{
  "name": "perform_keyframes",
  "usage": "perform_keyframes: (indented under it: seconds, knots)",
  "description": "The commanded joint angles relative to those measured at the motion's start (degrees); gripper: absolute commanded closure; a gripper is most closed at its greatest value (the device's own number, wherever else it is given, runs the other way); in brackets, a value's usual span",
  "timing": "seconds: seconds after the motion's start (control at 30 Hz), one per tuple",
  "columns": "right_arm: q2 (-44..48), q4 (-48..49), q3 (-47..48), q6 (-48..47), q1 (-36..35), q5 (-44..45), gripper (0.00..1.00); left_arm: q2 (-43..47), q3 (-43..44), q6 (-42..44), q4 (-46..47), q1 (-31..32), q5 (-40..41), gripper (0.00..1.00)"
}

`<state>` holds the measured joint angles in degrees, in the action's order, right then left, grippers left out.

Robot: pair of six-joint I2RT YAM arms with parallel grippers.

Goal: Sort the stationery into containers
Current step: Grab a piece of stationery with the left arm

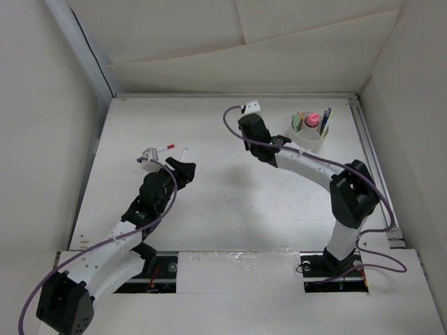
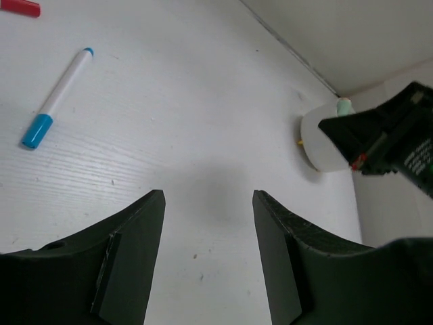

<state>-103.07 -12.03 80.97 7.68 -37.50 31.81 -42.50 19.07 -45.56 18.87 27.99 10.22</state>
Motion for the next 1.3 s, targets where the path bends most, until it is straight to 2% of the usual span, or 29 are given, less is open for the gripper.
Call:
perform_keyframes:
  seconds: [0.0,0.17,0.4,0.47,0.53,0.57,0.63,0.73,0.77,0.87,0.9,1.0,1.03,1.1,1.17,1.23,1.27]
  knots:
    - [5.31,4.9,-5.18,2.86,-2.93,-5.09,1.0,-2.76,5.62,1.09,-2.25,-0.21,2.96,0.49]
    - [11.12,7.02,-11.09,2.86,-6.27,-7.72,1.0,-7.76,10.71,2.14,-5.07,0.31,7.96,0.49]
    - [14.38,9.04,-14.69,1.72,-6.89,-9.14,1.0,-19.98,16.08,1.09,-9.29,0.84,17.01,0.5]
    - [15.61,9.04,-15.23,1.72,-6.89,-9.14,1.0,-23.23,17.57,1.09,-10.08,0.84,18.69,0.53]
    - [16.31,9.57,-15.84,1.72,-6.89,-9.75,1.0,-25.6,19.15,1.09,-11.4,0.32,19.4,0.59]
    - [16.32,10.44,-16.54,1.72,-6.28,-10.54,1.0,-25.61,19.16,0.48,-11.4,0.31,19.4,0.76]
    - [16.32,11.68,-17.34,1.72,-6.27,-13.42,1.0,-25.61,17.77,-0.41,-10.71,0.31,16.69,0.9]
    - [13.6,12.29,-16.63,1.72,-6.27,-16.34,1.0,-17.82,13.03,-2.43,-6.05,1.89,16.68,0.98]
    - [12.81,12.3,-15.94,1.72,-6.8,-16.87,1.0,-12.05,10.4,-3.21,-5.52,1.89,16.68,0.98]
    - [9.47,12.3,-14.0,2.25,-8.38,-18.62,0.99,-3.58,8.18,-3.22,-6.38,1.9,16.68,0.95]
    - [8.51,12.3,-13.39,2.77,-8.91,-19.5,0.95,1.14,8.18,-3.22,-7.52,1.9,16.68,0.94]
    - [3.06,12.3,-9.26,4.88,-9.96,-23.71,0.72,8.56,7.65,-3.22,-11.31,2.42,17.29,0.89]
    - [-0.61,12.82,-6.03,5.67,-10.49,-24.42,0.59,10.14,7.65,-3.22,-11.84,2.42,17.29,0.87]
    - [-4.49,12.82,-2.41,6.81,-11.88,-25.21,0.46,12.96,7.65,-2.08,-13.15,2.42,17.81,0.84]
    - [-10.36,12.82,3.56,9.09,-13.04,-25.22,0.37,16.47,7.65,-1.38,-14.21,2.42,18.43,0.79]
    - [-14.51,10.9,7.95,10.68,-13.82,-23.65,0.35,19.19,7.65,-1.37,-14.83,2.42,17.65,0.73]
    - [-16.62,10.19,12.67,11.47,-14.53,-23.64,0.34,19.99,6.87,-0.85,-14.83,2.42,16.77,0.65]
